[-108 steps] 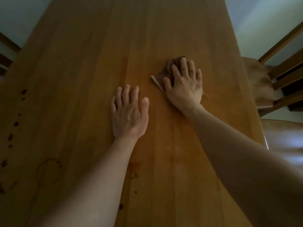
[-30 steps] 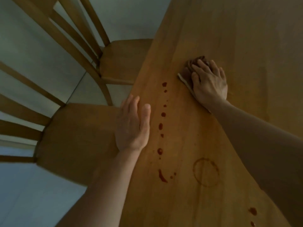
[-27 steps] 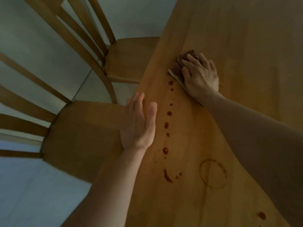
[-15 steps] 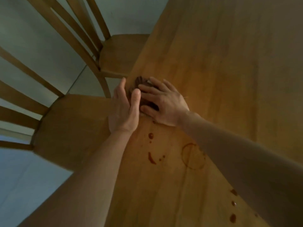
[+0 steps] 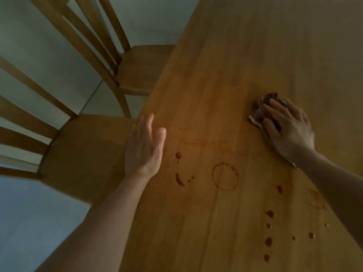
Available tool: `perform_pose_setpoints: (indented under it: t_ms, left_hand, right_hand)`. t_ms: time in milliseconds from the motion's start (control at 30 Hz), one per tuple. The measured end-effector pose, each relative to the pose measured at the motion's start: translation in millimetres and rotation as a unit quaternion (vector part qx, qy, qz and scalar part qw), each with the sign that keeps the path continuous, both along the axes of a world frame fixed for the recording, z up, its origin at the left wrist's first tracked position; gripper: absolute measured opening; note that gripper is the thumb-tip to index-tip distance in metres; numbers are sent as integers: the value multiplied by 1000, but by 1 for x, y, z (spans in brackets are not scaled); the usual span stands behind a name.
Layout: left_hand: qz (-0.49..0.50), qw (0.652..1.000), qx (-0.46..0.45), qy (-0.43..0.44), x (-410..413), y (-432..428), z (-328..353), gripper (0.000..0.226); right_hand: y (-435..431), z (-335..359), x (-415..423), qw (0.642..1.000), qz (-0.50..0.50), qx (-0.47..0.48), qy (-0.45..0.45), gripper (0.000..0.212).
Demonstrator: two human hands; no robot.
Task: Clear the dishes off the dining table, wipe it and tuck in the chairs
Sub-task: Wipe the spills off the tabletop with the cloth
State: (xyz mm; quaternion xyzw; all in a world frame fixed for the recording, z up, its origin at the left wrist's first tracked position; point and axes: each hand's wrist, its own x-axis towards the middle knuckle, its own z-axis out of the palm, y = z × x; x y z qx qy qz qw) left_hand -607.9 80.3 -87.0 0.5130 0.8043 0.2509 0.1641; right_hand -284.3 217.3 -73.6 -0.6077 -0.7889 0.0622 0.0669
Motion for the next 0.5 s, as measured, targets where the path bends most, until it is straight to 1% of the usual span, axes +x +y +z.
perform_pose_setpoints:
  t_ms: [67, 167, 333, 500]
  left_hand:
    - [-21, 999, 4, 28, 1, 1, 1, 81]
    - [-38, 999, 21, 31, 2, 0, 3, 84]
    - [-34, 999, 33, 15, 2, 0, 3, 77]
    - [-27, 998, 61, -13, 1, 1, 1, 77]
  right_hand:
    - [9, -2, -22, 1000, -29, 3, 4, 55]
    - [17, -4, -63, 1000, -14, 3, 4, 57]
    - [1, -5, -145, 996, 90, -1, 7, 57]
    - [-35, -4, -198, 978, 207, -14, 0, 59]
